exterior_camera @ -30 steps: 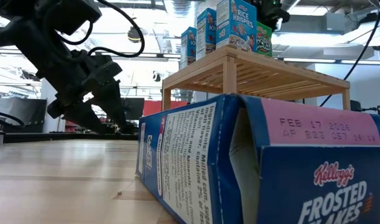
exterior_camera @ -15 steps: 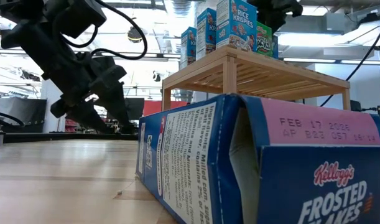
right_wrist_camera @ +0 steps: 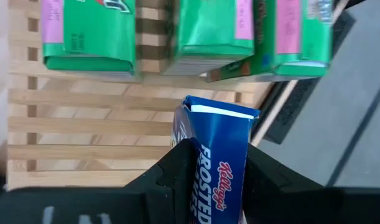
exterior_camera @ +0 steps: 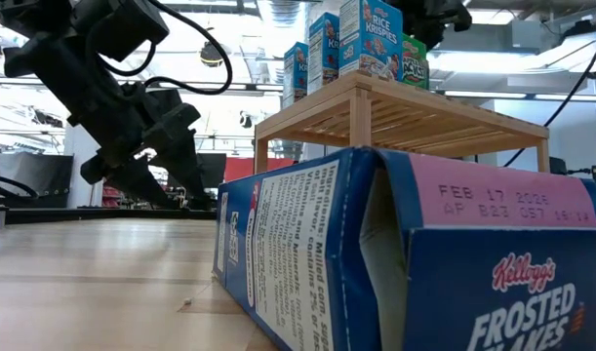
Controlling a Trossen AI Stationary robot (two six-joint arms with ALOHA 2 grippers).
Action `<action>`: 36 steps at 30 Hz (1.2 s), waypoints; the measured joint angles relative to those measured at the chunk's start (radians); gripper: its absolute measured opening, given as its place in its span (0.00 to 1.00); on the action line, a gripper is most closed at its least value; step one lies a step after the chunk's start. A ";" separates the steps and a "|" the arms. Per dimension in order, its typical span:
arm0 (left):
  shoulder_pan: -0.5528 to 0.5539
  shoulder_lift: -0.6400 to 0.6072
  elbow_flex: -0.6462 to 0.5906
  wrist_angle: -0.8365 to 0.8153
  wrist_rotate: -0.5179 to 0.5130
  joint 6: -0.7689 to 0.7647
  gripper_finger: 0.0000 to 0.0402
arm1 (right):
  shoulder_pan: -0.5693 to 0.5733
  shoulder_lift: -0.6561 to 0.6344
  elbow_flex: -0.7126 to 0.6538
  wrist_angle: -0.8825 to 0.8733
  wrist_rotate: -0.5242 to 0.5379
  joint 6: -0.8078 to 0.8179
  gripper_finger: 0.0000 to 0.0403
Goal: Stack cereal on shelf
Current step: Put the middle blue cereal box on the shelf
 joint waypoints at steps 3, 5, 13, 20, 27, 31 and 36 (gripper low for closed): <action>0.000 0.002 0.000 0.000 -0.004 0.000 0.80 | -0.010 0.001 -0.024 -0.001 0.000 0.000 0.33; 0.000 0.002 0.000 0.000 -0.011 0.000 0.80 | -0.010 0.001 -0.046 0.003 0.000 0.000 0.33; 0.000 0.002 0.000 0.000 -0.035 -0.001 0.80 | -0.008 -0.004 -0.093 0.054 0.002 0.000 0.33; 0.000 0.002 0.000 -0.002 -0.050 -0.002 0.80 | -0.007 -0.006 -0.095 0.067 0.044 0.000 0.34; 0.001 0.002 0.000 -0.004 -0.052 -0.003 0.80 | -0.008 -0.006 -0.095 0.093 0.056 0.025 0.45; 0.001 0.002 0.000 -0.005 -0.052 -0.003 0.80 | -0.008 -0.005 -0.096 0.091 0.061 0.027 0.55; 0.001 0.002 0.000 -0.005 -0.053 -0.003 0.80 | -0.002 -0.005 -0.096 0.100 0.061 0.029 0.58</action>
